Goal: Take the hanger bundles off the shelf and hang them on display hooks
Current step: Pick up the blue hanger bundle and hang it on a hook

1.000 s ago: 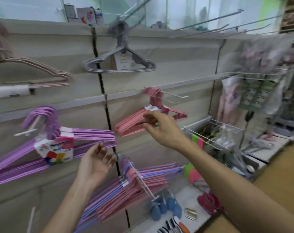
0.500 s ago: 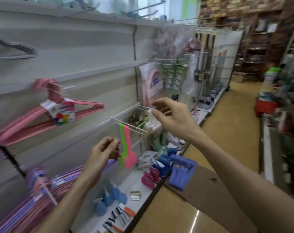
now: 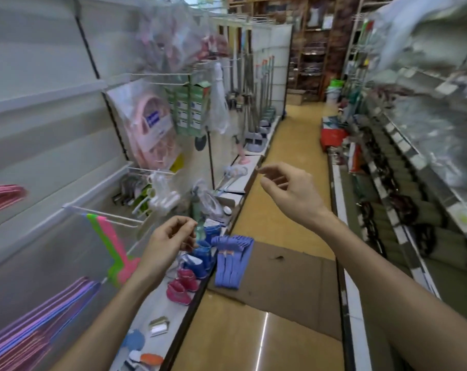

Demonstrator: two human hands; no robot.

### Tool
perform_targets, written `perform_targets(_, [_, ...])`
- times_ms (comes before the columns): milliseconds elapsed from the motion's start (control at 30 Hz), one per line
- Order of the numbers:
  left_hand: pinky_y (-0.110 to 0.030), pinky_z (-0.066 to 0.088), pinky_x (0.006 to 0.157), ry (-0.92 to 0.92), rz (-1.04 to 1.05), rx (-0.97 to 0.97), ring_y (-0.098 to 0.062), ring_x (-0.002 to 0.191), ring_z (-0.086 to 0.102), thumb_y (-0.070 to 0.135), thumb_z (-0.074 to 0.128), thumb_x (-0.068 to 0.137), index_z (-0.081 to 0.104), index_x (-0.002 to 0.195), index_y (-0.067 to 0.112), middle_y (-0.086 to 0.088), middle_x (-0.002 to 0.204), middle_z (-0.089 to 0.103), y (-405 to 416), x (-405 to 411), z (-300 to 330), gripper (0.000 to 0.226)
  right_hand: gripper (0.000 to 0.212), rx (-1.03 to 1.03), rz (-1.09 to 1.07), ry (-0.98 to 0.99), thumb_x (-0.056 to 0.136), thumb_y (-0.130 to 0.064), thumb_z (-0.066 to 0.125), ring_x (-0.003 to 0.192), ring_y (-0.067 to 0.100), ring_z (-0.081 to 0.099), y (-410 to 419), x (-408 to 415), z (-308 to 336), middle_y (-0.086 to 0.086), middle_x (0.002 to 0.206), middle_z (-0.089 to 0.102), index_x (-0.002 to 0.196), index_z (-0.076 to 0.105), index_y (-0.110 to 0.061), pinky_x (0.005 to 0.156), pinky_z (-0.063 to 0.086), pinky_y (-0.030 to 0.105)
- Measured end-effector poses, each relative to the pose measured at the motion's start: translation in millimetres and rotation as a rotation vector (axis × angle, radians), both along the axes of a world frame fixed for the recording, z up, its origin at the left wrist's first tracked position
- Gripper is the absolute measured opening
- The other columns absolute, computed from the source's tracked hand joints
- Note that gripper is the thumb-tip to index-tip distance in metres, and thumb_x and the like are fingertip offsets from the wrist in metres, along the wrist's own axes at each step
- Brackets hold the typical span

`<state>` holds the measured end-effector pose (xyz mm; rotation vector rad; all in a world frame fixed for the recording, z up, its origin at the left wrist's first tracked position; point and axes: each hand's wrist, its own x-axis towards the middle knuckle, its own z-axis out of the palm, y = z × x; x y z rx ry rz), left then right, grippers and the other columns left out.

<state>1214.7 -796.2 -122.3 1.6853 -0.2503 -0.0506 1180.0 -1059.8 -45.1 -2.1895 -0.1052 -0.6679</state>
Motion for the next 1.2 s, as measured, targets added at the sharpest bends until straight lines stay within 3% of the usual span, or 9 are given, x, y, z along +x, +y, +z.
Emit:
perform_targets(100, [-0.036,0.05,0.07,0.028,-0.054,0.006,-0.026,0.071,0.059,0.018,0.057,0.099,0.067,0.095,0.007,-0.004,0.07,0.06,-27,39,-14,0.015,0.015,0.001,-0.056,0.048,0.095,-0.018,0.064,0.079,0.002,0.062,-24,24,-12,-0.017,0.084,0.064,0.108,0.07,-0.019,0.069,0.049,0.014])
perform_targets(300, [-0.038,0.052,0.073,0.073,-0.149,0.024,-0.024,0.073,0.063,0.021,0.057,0.099,0.068,0.1,0.01,-0.002,0.076,0.064,-77,138,-36,0.015,0.02,0.023,-0.156,0.14,0.097,-0.022,0.061,0.088,0.001,0.062,-68,106,-41,-0.012,0.094,0.067,0.115,0.07,-0.017,0.07,0.047,0.008])
perform_targets(633, [-0.024,0.054,0.064,0.218,-0.174,0.069,-0.017,0.07,0.062,0.015,0.054,0.1,0.066,0.104,0.006,-0.007,0.081,0.062,-128,295,-83,0.015,0.022,0.157,-0.223,0.349,0.099,-0.023,0.059,0.095,0.001,0.062,-111,244,-117,-0.012,0.1,0.067,0.119,0.067,-0.021,0.07,0.046,0.01])
perform_targets(767, [-0.021,0.052,0.059,0.284,-0.136,0.117,-0.014,0.065,0.061,0.015,0.054,0.1,0.066,0.106,0.005,-0.008,0.082,0.061,-137,343,-136,0.017,0.022,0.21,-0.233,0.449,0.099,-0.024,0.058,0.095,0.003,0.062,-132,284,-179,-0.009,0.102,0.068,0.119,0.067,-0.02,0.072,0.051,0.016])
perform_targets(867, [-0.024,0.05,0.059,0.321,-0.08,0.165,-0.011,0.059,0.062,0.015,0.053,0.101,0.065,0.103,0.004,-0.007,0.081,0.062,-144,375,-188,0.016,0.022,0.24,-0.233,0.514,0.099,-0.024,0.058,0.095,0.006,0.064,-149,312,-234,-0.005,0.103,0.068,0.119,0.067,-0.021,0.061,0.056,0.019])
perform_targets(1000, [-0.019,0.05,0.054,0.361,-0.02,0.238,-0.008,0.057,0.058,0.014,0.053,0.101,0.064,0.103,0.002,-0.01,0.081,0.06,-148,411,-267,0.016,0.019,0.266,-0.243,0.584,0.098,-0.023,0.061,0.095,0.005,0.064,-166,351,-324,-0.009,0.101,0.068,0.115,0.067,-0.023,0.077,0.055,0.022])
perform_targets(1200, [-0.035,0.051,0.067,0.35,-0.003,0.314,-0.019,0.066,0.062,0.013,0.053,0.101,0.065,0.102,0.004,-0.01,0.083,0.065,-162,465,-400,0.015,0.017,0.358,-0.212,0.67,0.096,-0.017,0.063,0.094,0.015,0.067,-182,405,-493,0.0,0.098,0.071,0.112,0.068,-0.015,0.08,0.056,0.029])
